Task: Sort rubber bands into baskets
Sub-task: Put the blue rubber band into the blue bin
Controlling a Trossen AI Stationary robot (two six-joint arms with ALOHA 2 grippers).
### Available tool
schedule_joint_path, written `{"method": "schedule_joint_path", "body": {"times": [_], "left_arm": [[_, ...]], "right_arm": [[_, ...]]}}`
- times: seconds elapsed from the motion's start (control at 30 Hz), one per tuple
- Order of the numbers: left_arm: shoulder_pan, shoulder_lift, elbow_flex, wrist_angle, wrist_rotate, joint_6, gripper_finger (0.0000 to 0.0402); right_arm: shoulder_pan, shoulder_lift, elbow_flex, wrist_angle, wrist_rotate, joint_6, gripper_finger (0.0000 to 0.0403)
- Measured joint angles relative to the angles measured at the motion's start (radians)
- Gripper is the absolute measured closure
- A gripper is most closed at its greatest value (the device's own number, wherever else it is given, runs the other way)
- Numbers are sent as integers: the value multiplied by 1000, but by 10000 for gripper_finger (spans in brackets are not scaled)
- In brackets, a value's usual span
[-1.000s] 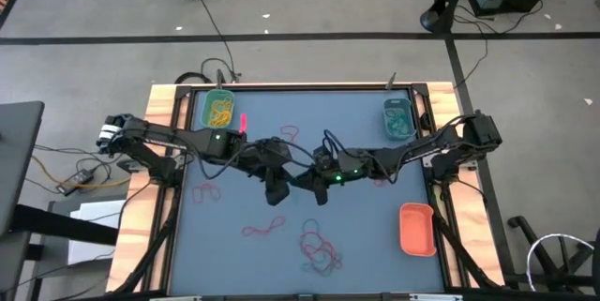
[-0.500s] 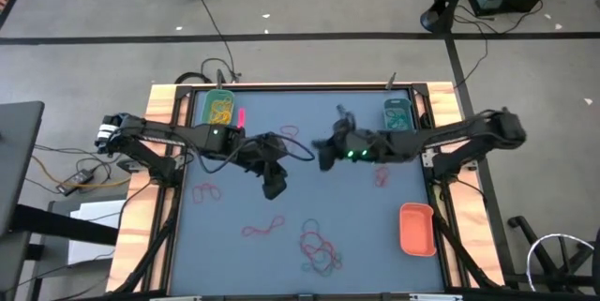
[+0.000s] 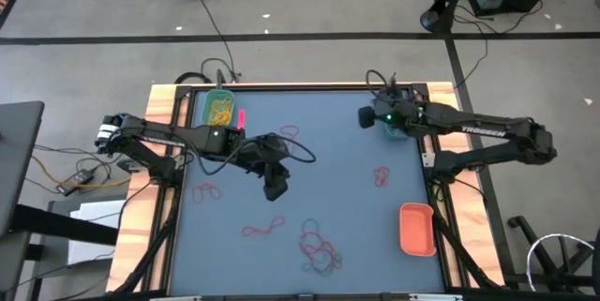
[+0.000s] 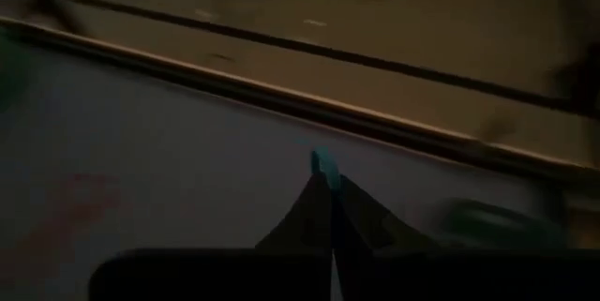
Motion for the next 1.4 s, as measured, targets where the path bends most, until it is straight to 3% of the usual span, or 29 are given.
{"method": "schedule_joint_path", "body": {"times": [0.17, 0.53, 0.63, 0.8, 1.0, 1.23, 1.4], "left_arm": [[0, 0, 0, 0, -15, 0, 339], [-3, 1, -1, 49, -48, -6, 339], [-4, 1, -1, 50, -49, -8, 339], [-20, 1, -1, 50, -63, -16, 339], [-43, 1, -37, 85, -108, -54, 339], [-55, 1, -261, 381, -99, -22, 339], [-59, 1, -436, 703, -71, -10, 339]], "right_arm": [[-63, -26, 0, -201, 94, 11, 397], [-157, 20, -2, -318, 93, -47, 395], [-180, 41, -2, -342, 49, -50, 389], [-218, 67, -2, -364, -81, -57, 347], [-253, 70, -2, -436, -131, 41, 278], [-254, 49, -2, -458, -285, 96, 212], [-254, 29, -2, -532, -254, 161, 191]]}}
